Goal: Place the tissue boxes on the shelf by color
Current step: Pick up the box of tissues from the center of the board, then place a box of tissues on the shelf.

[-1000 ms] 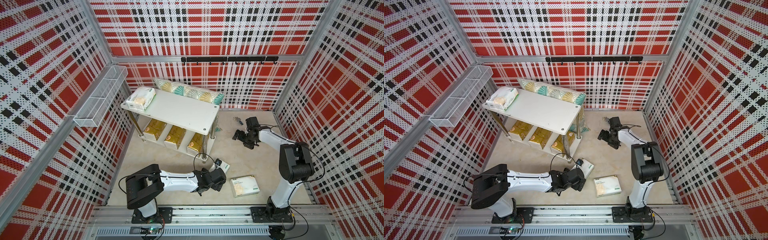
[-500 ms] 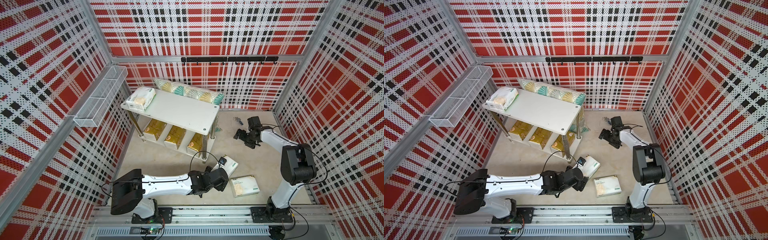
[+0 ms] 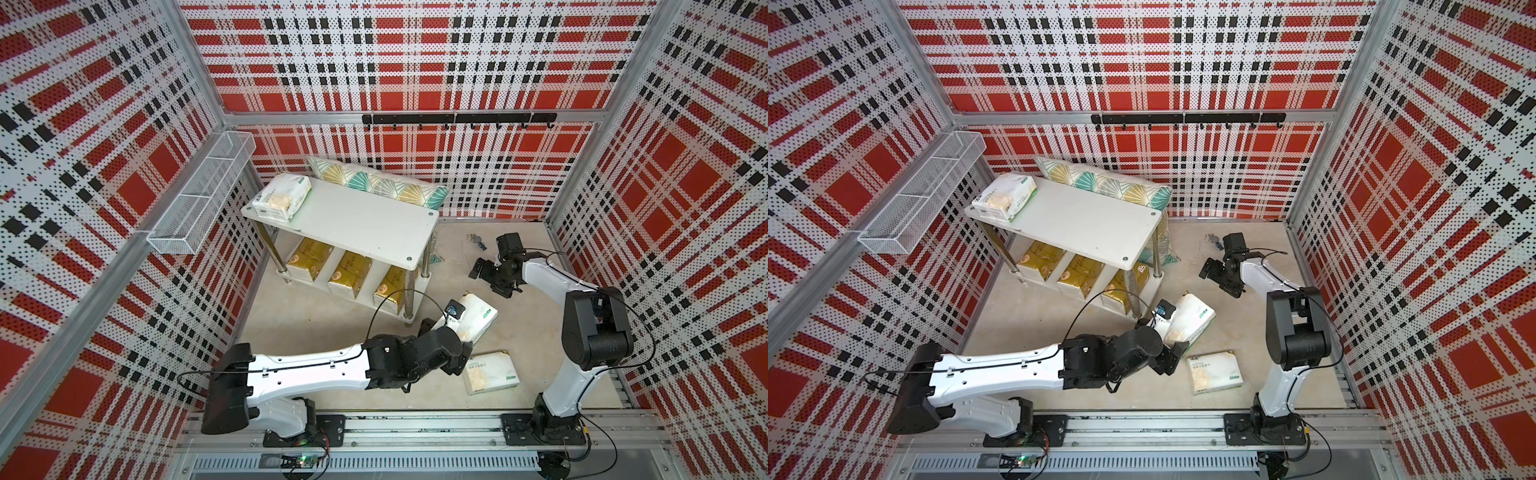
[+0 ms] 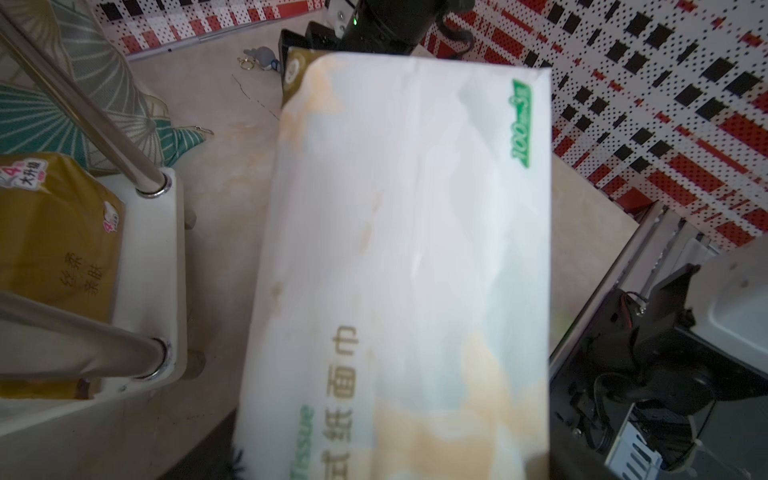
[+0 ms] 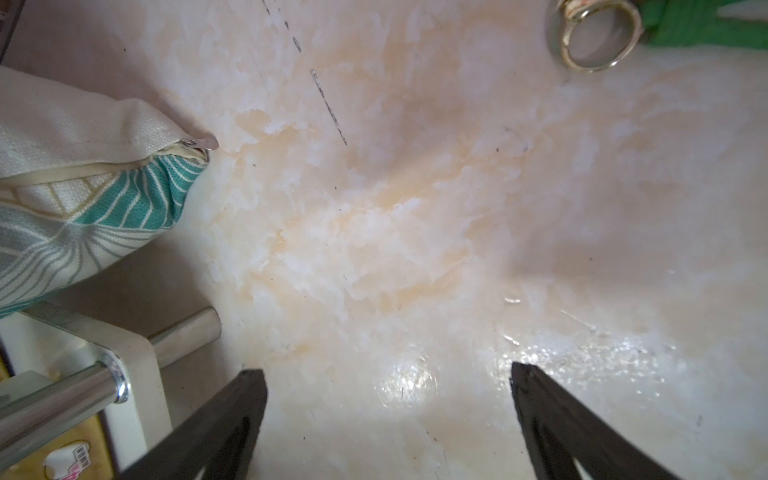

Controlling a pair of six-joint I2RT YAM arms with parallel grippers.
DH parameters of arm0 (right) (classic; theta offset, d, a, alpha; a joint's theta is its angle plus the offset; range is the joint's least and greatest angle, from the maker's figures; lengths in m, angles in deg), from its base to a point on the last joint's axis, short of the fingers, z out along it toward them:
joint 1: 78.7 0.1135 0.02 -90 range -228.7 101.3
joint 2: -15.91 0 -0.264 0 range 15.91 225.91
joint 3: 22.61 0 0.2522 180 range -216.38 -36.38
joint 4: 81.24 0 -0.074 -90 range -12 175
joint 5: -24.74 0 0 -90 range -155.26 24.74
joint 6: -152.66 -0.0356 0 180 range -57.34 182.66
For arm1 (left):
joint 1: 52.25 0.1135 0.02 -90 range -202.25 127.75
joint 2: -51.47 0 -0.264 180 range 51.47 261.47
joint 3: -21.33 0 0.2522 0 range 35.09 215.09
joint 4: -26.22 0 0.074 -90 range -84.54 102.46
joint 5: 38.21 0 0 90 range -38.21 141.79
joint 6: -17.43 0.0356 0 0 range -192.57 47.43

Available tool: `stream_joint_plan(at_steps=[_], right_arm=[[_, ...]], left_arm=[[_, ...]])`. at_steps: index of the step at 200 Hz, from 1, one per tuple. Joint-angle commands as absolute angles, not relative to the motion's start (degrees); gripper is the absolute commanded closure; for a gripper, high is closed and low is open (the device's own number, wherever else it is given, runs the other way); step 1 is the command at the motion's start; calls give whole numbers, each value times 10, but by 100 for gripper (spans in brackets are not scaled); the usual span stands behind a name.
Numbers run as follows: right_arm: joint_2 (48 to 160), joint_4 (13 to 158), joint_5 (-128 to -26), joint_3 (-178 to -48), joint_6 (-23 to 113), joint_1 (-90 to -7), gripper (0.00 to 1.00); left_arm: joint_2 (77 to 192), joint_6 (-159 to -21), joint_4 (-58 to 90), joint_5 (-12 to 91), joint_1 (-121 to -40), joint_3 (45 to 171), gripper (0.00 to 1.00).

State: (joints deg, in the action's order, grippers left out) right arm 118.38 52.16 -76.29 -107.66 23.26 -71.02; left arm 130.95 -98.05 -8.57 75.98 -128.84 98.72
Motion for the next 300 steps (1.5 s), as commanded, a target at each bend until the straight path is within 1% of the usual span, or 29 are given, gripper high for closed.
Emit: stream_joint_plan(at_steps=[1, 89, 135, 169, 206, 284, 300], right_arm=[[1171, 513, -753, -1086, 240, -713, 0], [1169, 510, -752, -1090, 239, -713, 0], [1169, 510, -753, -1089, 242, -713, 0], [1171, 515, -755, -1085, 238, -713, 0], [1171, 516, -755, -1083, 241, -713, 0], [1177, 520, -760, -1081, 241, -713, 0], [1179, 520, -760, -1081, 242, -713, 0]], left_arm=[[1288, -956, -85, 777, -1290, 1029, 19], [1285, -877, -95, 858, -1281, 1146, 19], [1272, -838, -80, 863, -1239, 1171, 19], [1257, -809, -48, 836, -1186, 1184, 20], [1249, -793, -55, 830, -1126, 1213, 19], [1222, -756, -132, 741, -920, 1230, 20], [1216, -746, -148, 735, -881, 1227, 19]])
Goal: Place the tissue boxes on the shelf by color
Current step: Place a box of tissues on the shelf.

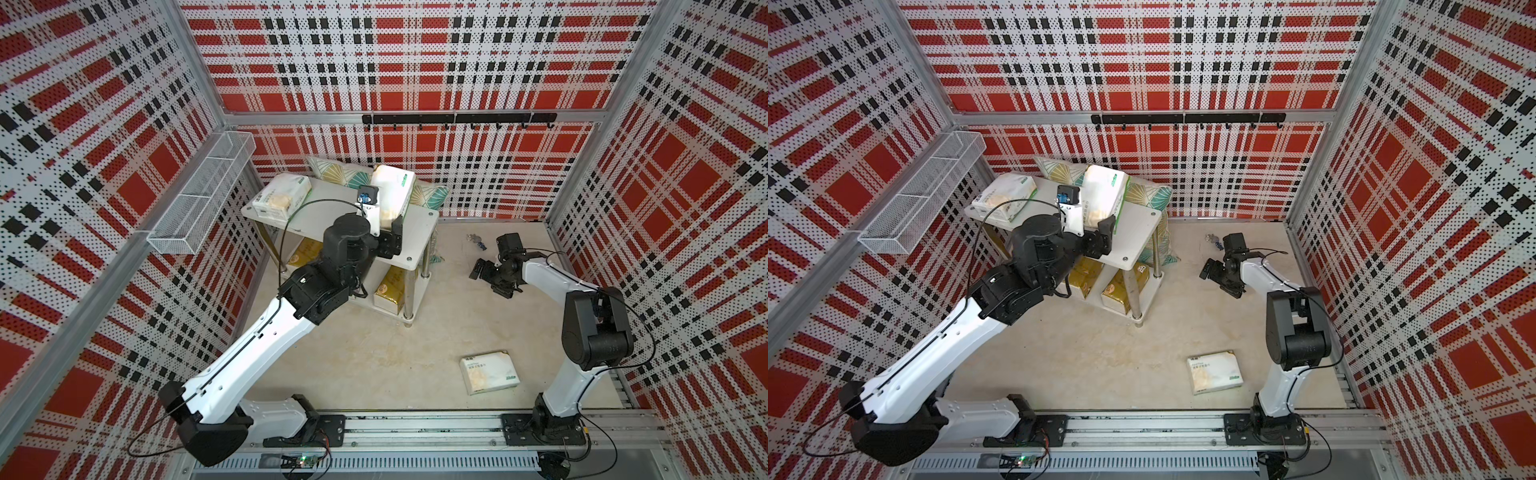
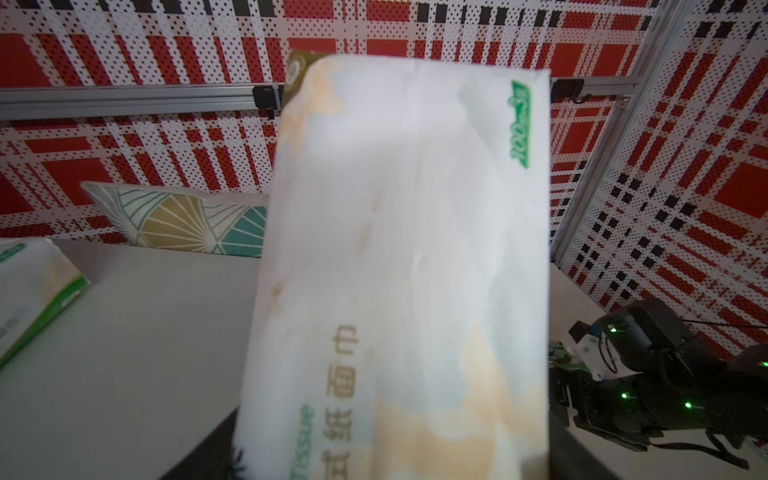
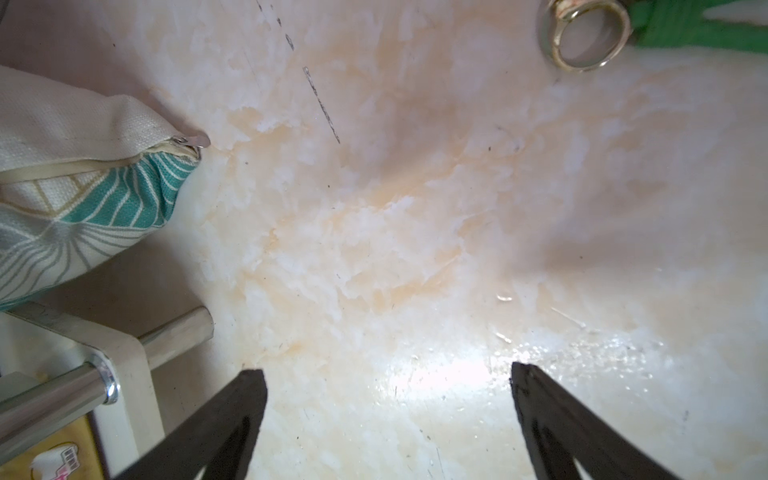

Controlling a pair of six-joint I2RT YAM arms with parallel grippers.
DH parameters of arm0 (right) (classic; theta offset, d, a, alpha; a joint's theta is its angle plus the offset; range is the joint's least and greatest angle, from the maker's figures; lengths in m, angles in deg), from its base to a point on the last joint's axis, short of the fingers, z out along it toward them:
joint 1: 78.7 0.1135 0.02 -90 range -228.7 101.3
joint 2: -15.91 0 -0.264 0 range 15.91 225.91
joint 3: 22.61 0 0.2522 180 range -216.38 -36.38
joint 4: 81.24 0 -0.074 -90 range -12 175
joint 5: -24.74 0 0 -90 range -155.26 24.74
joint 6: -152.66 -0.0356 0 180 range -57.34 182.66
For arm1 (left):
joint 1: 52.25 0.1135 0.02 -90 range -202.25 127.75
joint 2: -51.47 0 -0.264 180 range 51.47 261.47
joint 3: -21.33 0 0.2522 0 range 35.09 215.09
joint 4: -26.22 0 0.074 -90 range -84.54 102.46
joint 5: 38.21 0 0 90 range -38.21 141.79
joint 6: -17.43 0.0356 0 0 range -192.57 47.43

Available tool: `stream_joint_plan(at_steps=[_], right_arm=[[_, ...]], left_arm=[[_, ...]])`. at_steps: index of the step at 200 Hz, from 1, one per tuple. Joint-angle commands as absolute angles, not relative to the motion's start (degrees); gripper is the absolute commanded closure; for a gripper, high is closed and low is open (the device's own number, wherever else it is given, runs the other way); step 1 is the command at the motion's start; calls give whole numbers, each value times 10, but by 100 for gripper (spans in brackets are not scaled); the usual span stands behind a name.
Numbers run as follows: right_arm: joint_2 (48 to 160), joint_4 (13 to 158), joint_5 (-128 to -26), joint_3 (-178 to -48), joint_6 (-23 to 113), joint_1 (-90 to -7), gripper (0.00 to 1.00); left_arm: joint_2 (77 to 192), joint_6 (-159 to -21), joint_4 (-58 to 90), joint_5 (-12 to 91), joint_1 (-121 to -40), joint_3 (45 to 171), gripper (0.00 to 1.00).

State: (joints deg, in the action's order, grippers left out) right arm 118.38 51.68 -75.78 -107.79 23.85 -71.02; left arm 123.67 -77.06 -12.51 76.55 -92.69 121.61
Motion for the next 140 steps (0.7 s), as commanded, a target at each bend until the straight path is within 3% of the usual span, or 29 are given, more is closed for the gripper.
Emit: stream_joint_plan(at_steps=[1, 37, 140], right_arm=[[1179, 520, -761, -1081, 242, -713, 0], [1182, 522, -762, -1080, 242, -713, 0], [1188, 524, -766, -1077, 243, -713, 0]], left_arm=[[1216, -746, -149, 734, -877, 1227, 19], [1203, -726, -167, 706, -788, 1215, 19], [1228, -643, -196, 451, -562, 1223, 18]])
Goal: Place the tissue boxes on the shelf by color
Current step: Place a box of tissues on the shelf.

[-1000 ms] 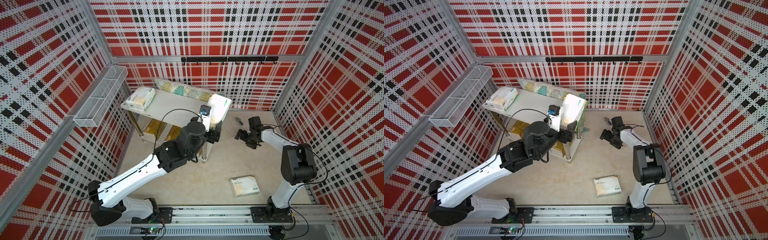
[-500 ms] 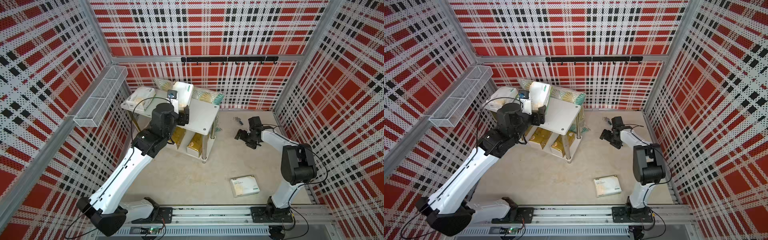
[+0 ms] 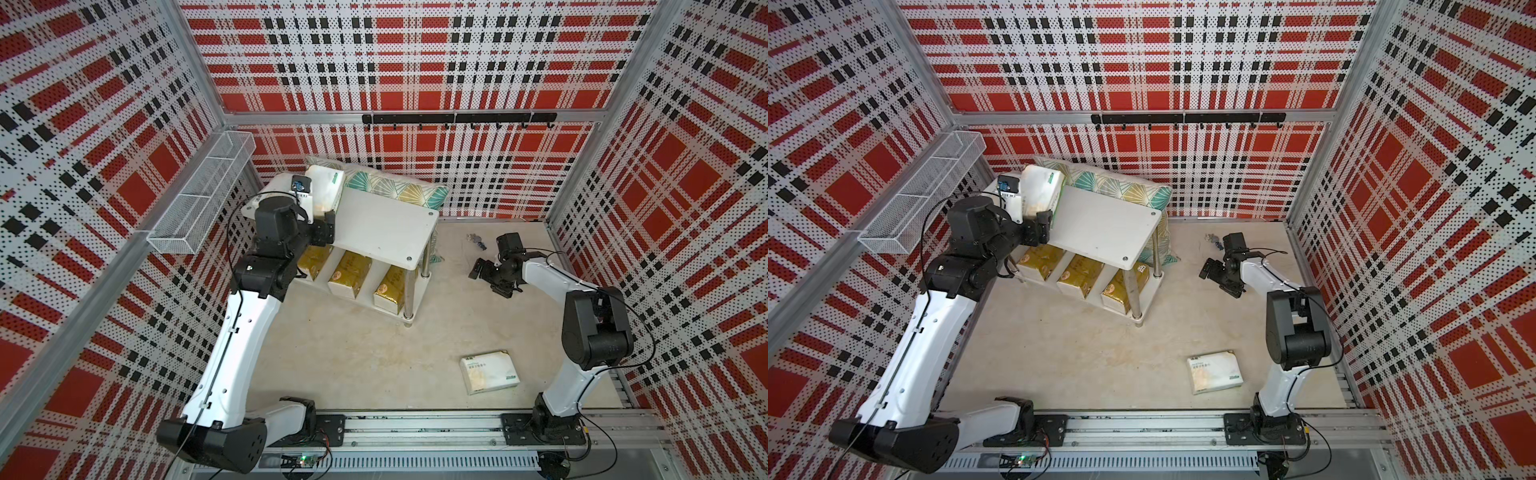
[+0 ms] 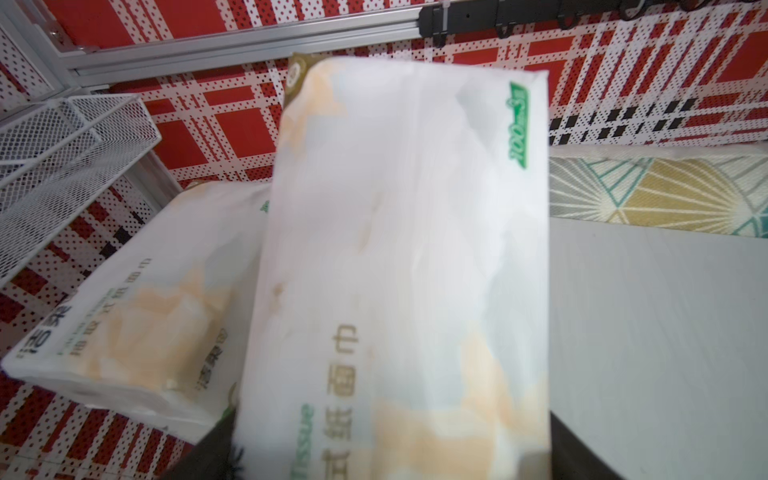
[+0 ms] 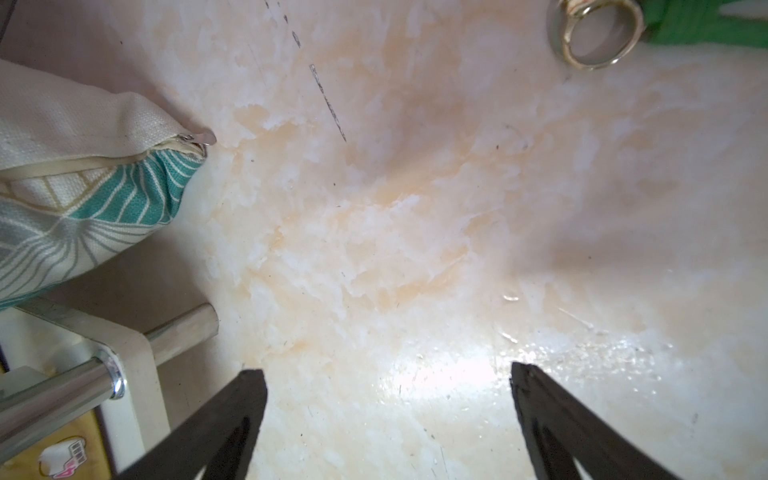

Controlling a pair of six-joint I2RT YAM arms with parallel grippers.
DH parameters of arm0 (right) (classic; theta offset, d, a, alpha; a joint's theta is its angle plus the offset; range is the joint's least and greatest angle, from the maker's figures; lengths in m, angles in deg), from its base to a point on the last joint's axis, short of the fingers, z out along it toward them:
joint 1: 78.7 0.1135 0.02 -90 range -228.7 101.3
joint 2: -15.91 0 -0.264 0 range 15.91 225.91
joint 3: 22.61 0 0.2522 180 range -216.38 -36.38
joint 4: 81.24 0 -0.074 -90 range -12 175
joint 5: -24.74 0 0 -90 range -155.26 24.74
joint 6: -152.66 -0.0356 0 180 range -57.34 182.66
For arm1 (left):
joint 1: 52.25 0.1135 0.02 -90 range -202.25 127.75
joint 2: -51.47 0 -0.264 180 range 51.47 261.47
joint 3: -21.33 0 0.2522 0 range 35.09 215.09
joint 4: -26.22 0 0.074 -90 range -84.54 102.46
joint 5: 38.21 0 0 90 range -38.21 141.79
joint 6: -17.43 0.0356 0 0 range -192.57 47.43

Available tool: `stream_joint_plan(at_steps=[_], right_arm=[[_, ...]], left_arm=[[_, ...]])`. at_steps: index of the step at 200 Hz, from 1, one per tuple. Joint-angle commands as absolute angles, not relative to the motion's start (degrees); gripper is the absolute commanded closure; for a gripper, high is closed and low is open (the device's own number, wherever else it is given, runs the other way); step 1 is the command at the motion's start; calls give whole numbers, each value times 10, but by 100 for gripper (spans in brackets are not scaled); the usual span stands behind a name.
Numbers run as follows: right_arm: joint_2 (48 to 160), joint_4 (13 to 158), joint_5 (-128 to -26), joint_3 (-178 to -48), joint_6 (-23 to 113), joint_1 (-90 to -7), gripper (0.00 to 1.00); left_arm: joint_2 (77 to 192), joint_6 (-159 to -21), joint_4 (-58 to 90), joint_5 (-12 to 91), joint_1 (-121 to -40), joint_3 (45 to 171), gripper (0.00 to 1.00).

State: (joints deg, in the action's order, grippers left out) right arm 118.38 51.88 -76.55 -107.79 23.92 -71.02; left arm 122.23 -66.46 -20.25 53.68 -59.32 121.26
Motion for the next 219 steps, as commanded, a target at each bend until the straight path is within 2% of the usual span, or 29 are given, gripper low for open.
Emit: stream_joint_plan(at_steps=[1, 57, 156, 219], right_arm=[[1188, 524, -766, -1077, 243, -713, 0], [1193, 531, -769, -1073, 239, -713, 0], [1195, 530, -766, -1077, 238, -708, 0], [1197, 531, -767, -1078, 238, -708, 0]], left_arm=[[1228, -643, -196, 449, -561, 1222, 18], [1225, -664, -184, 406, -556, 1225, 19], [1262, -685, -204, 459, -589, 1235, 19], [1272, -673, -210, 482, -608, 1234, 9]])
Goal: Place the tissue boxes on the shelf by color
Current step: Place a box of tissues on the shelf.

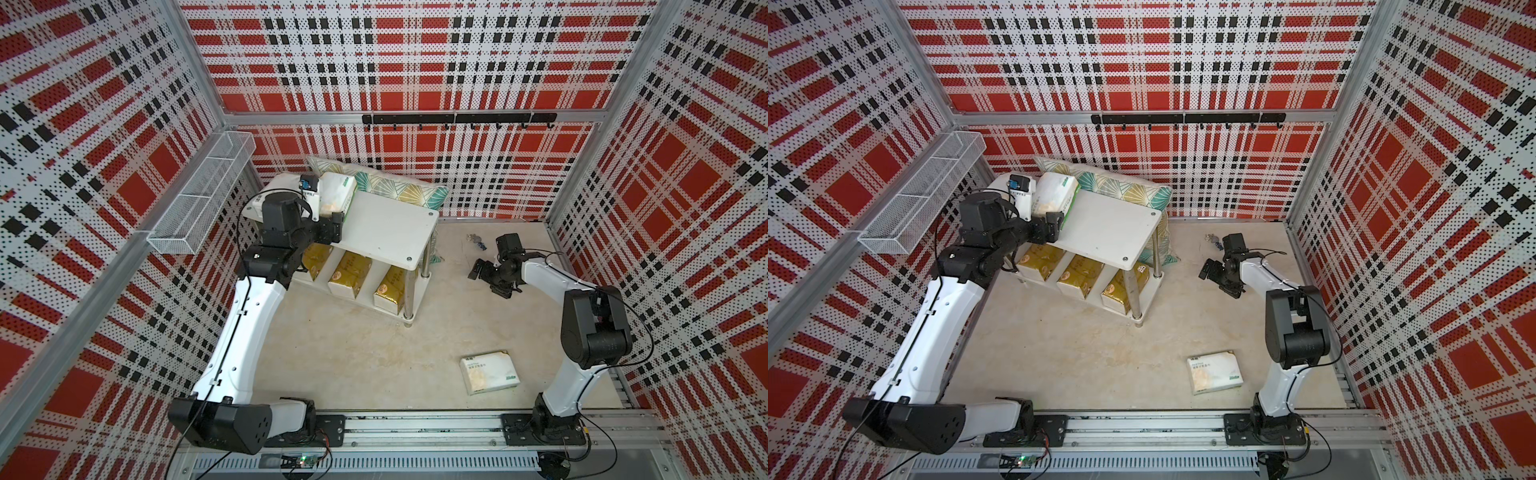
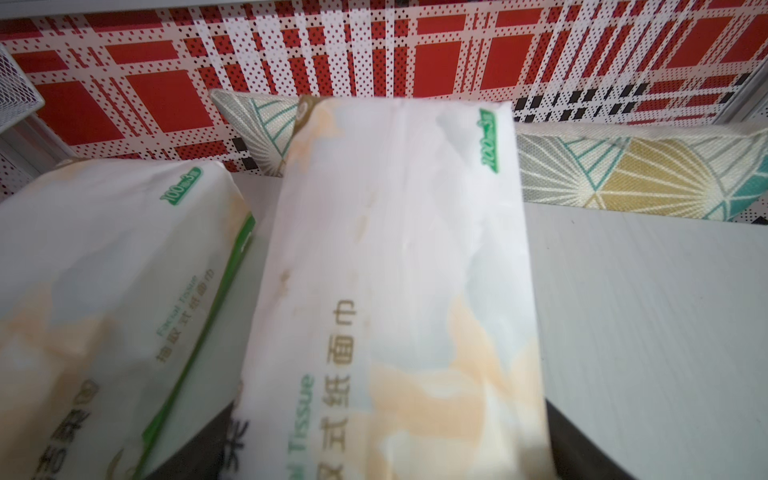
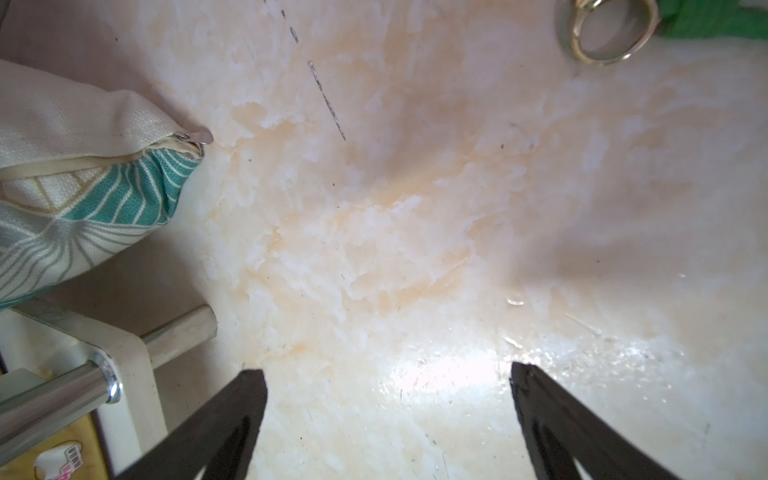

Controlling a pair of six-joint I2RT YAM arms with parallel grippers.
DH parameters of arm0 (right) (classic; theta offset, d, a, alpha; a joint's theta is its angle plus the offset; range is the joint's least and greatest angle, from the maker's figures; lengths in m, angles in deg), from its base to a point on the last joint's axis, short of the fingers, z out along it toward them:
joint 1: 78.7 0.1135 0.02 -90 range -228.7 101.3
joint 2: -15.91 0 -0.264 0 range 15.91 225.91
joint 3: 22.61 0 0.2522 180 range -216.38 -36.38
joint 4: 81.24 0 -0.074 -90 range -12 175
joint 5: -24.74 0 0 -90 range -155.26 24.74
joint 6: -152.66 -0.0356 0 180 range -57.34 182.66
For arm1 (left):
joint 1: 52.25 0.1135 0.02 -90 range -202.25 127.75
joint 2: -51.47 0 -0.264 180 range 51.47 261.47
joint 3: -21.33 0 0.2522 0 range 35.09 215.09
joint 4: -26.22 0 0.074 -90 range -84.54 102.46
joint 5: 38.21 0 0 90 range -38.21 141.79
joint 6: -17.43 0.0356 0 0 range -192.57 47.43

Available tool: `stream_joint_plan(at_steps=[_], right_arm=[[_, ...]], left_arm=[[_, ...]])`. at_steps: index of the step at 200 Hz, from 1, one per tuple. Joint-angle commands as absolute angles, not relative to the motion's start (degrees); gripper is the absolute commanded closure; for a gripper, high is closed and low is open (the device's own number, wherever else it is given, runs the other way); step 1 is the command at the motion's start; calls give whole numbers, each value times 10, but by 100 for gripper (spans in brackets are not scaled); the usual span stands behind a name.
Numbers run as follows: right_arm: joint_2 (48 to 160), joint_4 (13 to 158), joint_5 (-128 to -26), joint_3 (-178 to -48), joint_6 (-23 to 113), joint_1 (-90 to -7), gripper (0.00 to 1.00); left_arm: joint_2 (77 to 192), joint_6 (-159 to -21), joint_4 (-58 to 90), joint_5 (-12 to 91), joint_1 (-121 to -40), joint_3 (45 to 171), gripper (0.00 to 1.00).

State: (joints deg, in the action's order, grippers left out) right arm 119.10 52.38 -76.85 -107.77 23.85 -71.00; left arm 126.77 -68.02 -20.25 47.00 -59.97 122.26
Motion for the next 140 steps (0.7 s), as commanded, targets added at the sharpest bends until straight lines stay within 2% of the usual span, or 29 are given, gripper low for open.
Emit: stream_joint_plan(at_steps=[1, 65, 140], right_arm=[[1198, 531, -767, -1078, 238, -708, 0], [1198, 533, -768, -1078, 235, -708, 0], [1199, 532, -769, -1082, 235, -707, 0]], left_arm=[[1272, -672, -210, 482, -608, 1233, 9], [1269, -667, -204, 489, -610, 1244, 0], [1252, -663, -184, 491, -614, 1242, 1]])
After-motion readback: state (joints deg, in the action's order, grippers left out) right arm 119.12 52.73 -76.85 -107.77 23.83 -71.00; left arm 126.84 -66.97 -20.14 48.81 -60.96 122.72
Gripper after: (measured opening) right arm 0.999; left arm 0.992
